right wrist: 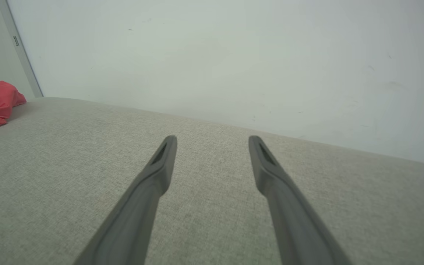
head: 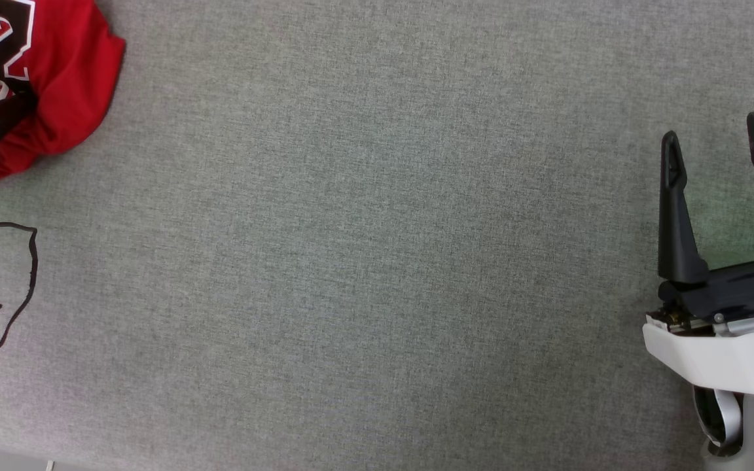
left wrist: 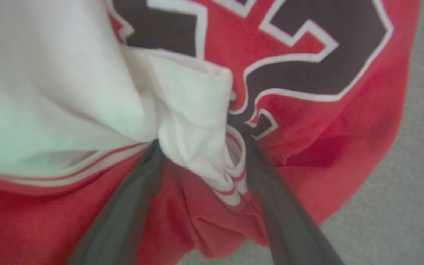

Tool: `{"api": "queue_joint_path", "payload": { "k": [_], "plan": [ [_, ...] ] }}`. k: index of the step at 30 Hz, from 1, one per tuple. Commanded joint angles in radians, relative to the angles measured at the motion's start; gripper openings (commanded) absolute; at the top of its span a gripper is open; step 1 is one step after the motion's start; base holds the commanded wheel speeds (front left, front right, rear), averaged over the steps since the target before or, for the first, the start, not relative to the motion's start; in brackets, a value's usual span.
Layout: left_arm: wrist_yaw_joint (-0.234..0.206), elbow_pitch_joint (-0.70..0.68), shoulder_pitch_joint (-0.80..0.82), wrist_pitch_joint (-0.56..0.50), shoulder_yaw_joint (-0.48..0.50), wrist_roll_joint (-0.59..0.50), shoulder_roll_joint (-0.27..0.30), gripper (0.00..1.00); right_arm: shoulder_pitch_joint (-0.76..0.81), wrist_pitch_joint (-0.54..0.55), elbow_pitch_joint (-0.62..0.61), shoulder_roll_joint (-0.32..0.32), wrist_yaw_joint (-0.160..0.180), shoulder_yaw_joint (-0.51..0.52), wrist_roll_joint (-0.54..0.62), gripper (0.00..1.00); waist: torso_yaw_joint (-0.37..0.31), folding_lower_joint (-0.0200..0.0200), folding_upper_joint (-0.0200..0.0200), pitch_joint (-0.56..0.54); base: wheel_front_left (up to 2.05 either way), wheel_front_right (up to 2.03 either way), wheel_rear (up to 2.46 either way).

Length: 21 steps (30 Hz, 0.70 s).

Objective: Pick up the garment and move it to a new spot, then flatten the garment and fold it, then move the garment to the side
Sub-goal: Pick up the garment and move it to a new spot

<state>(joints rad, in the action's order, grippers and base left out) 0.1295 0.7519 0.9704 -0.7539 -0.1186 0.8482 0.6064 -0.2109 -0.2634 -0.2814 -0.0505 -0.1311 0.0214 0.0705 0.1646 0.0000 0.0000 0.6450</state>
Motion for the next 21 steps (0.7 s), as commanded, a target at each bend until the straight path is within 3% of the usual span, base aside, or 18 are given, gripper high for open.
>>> {"api": "queue_joint_path", "payload": {
  "k": [1, 4, 5, 6, 7, 18, 21],
  "plan": [
    [-0.002, 0.049, -0.026, -0.021, -0.048, -0.015, -0.038, 1.0, -0.019, -0.002, 0.003, 0.001, 0.001, 0.001, -0.002, 1.0, -0.001, 0.0, 0.0, 0.004, 0.0, 0.0, 0.0],
    [-0.002, 0.069, -0.024, -0.014, -0.068, -0.011, -0.045, 1.0, -0.021, -0.002, 0.009, 0.001, 0.001, 0.0, -0.005, 1.0, -0.001, 0.0, 0.0, 0.0, 0.0, 0.0, 0.0],
    [-0.002, 0.074, -0.021, -0.012, -0.082, -0.009, -0.047, 0.96, -0.023, -0.002, 0.012, 0.001, 0.001, -0.001, -0.008, 1.0, -0.001, 0.0, 0.0, -0.004, 0.0, 0.0, 0.0],
    [-0.001, 0.074, -0.02, -0.007, -0.094, -0.01, -0.043, 0.11, -0.024, -0.002, 0.015, 0.001, 0.001, -0.002, -0.011, 1.0, -0.001, 0.0, 0.0, -0.01, 0.0, 0.0, 0.0],
    [-0.001, 0.073, -0.016, 0.001, -0.104, -0.008, -0.037, 0.0, -0.024, -0.002, 0.018, 0.001, 0.001, -0.003, -0.015, 1.0, 0.0, 0.0, 0.0, -0.018, 0.0, 0.0, 0.0],
    [-0.001, -0.039, 0.06, 0.184, -0.23, -0.016, 0.075, 0.0, 0.019, -0.002, 0.059, 0.001, 0.001, -0.008, -0.07, 1.0, -0.007, 0.0, 0.0, -0.173, 0.0, 0.0, 0.0],
    [-0.001, -0.117, 0.094, 0.236, -0.327, -0.031, 0.1, 0.0, 0.046, -0.002, 0.075, 0.001, 0.001, -0.005, -0.093, 1.0, -0.017, 0.0, 0.0, -0.244, 0.0, 0.0, 0.0]
  ]
}}
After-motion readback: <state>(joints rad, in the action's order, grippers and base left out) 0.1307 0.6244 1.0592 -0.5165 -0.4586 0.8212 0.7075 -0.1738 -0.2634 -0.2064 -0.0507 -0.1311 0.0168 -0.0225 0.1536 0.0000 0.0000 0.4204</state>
